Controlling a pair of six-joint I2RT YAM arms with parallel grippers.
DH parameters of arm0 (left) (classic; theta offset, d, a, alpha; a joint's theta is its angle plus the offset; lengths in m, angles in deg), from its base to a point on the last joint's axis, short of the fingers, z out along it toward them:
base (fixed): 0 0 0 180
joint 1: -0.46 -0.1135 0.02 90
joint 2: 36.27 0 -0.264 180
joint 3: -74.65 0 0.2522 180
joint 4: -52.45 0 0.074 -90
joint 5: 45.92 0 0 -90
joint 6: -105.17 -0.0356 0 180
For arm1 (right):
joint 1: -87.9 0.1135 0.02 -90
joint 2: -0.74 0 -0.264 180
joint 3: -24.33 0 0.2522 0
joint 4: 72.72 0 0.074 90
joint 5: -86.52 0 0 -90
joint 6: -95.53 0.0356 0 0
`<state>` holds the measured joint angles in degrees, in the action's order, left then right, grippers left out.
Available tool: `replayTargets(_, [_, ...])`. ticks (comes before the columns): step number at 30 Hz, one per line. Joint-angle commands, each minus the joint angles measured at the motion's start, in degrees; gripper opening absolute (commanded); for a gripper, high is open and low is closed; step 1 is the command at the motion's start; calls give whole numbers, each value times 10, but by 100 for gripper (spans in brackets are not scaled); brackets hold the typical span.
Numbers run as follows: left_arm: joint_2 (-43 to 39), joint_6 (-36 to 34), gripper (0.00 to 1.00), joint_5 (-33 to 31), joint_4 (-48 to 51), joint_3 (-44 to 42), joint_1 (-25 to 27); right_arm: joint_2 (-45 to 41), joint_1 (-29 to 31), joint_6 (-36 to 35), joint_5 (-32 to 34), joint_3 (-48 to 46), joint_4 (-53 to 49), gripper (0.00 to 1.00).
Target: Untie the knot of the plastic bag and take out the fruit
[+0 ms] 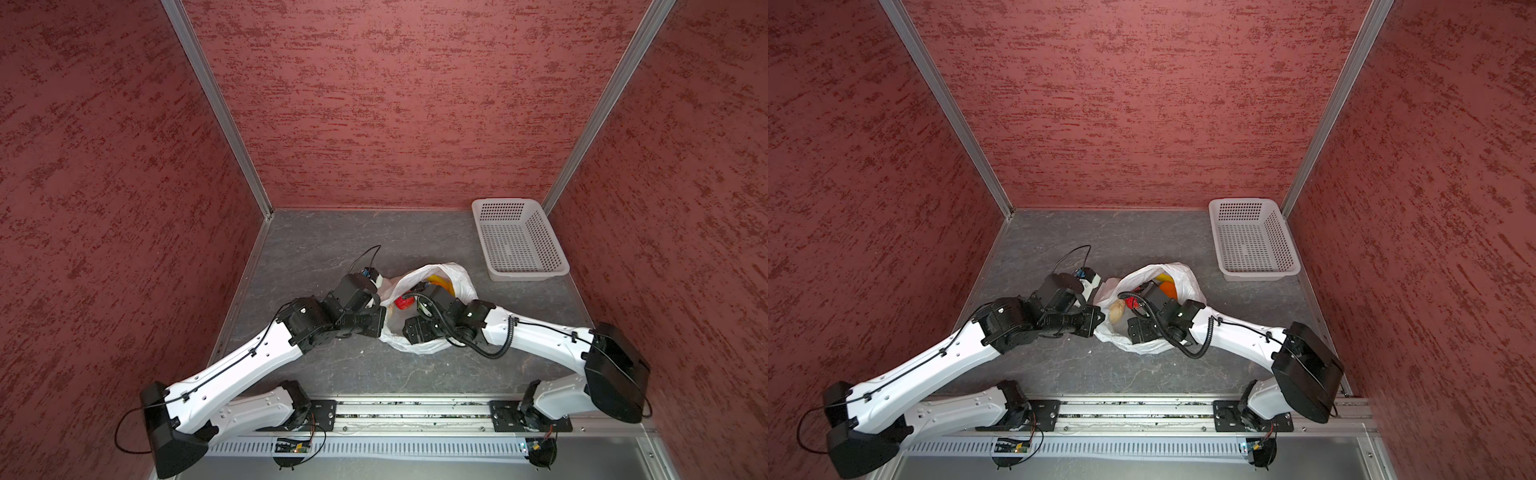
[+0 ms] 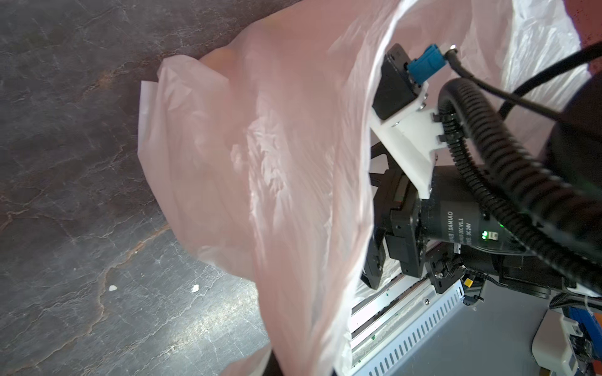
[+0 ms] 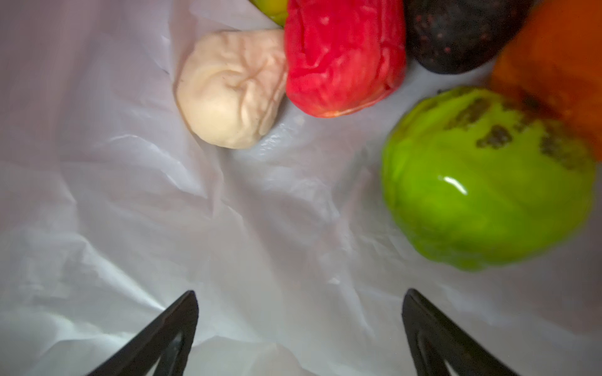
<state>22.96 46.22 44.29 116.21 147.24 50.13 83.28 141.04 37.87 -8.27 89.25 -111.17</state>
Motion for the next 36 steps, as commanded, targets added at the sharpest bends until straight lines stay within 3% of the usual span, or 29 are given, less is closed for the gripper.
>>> replayTargets(1, [-15, 16, 0, -13, -18, -6, -5, -5, 19, 8, -38, -12, 76, 99])
replayTargets(4, [-21, 32, 1, 11, -28, -9, -20, 3, 35, 8, -58, -24, 109, 99])
replayTargets(8, [-25, 46, 22, 44, -38, -17, -42, 25, 50, 16, -63, -30, 132, 99])
replayTargets(12, [-22, 76, 37, 74, -68, -38, -63, 24, 56, 27, -65, -41, 167, 99])
replayTargets(21, [3, 115, 45, 88, -95, -72, -75, 15, 61, 35, -55, -53, 205, 99])
replayTargets(24, [6, 122, 40, 73, -105, -73, -75, 22, 65, 30, -67, -56, 220, 98])
replayTargets(28, [16, 118, 0, 17, -49, -39, -71, 28, 69, 30, -75, -66, 227, 98])
replayTargets(36, [-8, 100, 0, -153, 94, 3, -16, 10, 68, 79, 12, -87, 167, 98])
